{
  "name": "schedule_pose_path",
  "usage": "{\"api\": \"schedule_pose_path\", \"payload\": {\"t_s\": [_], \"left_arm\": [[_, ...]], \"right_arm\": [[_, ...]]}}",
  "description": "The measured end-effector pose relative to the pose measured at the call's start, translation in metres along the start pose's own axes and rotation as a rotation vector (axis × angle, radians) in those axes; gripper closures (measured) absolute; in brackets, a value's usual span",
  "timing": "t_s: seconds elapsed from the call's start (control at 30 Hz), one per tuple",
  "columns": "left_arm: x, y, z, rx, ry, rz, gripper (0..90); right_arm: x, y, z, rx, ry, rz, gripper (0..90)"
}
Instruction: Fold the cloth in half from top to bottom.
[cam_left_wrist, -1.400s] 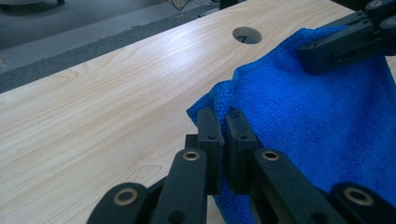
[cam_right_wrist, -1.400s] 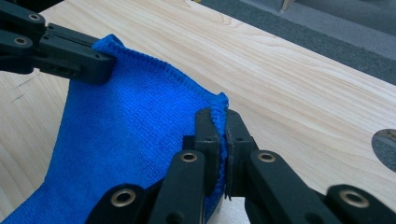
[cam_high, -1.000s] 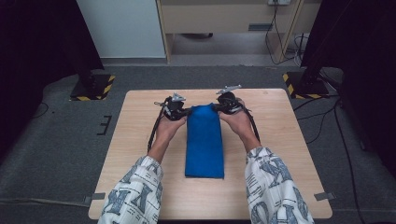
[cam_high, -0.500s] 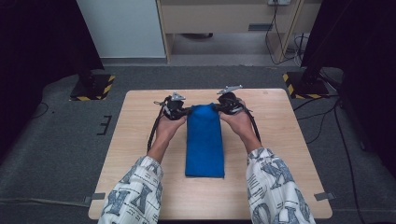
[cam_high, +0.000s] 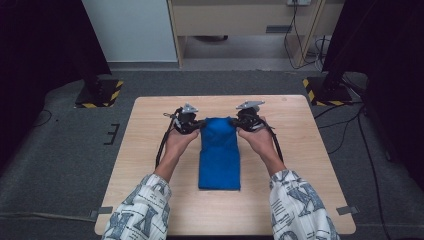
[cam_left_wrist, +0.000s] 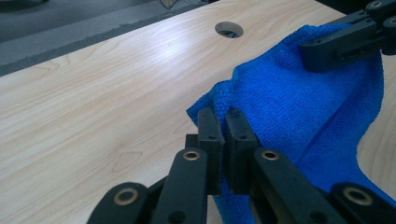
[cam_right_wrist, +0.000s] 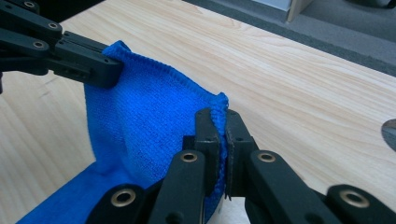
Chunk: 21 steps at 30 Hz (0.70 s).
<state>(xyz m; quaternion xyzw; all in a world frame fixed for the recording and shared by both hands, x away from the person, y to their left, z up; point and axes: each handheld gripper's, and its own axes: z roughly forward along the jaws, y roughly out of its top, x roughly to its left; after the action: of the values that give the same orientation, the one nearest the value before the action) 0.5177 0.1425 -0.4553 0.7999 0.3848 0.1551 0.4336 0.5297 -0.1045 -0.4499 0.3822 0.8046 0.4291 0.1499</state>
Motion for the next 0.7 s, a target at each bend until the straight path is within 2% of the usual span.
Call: {"api": "schedule_pose_path", "payload": {"t_s": [0.23, 0.37, 0.47, 0.6, 0.7], "left_arm": [[-0.009, -0.006, -0.008, 0.012, -0.008, 0.037, 86.9], [-0.010, -0.009, -0.012, 0.002, -0.020, 0.026, 87.0], [-0.013, -0.011, -0.014, 0.006, -0.018, 0.041, 87.0], [-0.018, -0.015, -0.021, -0.003, -0.028, 0.040, 87.1], [-0.023, -0.018, -0.023, -0.001, -0.032, 0.057, 87.1]], "right_arm": [[0.011, -0.008, -0.007, -0.006, 0.015, -0.023, 87.3], [0.012, -0.014, -0.009, -0.006, 0.020, -0.020, 87.4], [0.014, -0.017, -0.010, -0.005, 0.023, -0.024, 87.4], [0.018, -0.021, -0.016, -0.015, 0.041, -0.012, 87.3], [0.021, -0.023, -0.020, -0.009, 0.042, -0.031, 87.3]]}}
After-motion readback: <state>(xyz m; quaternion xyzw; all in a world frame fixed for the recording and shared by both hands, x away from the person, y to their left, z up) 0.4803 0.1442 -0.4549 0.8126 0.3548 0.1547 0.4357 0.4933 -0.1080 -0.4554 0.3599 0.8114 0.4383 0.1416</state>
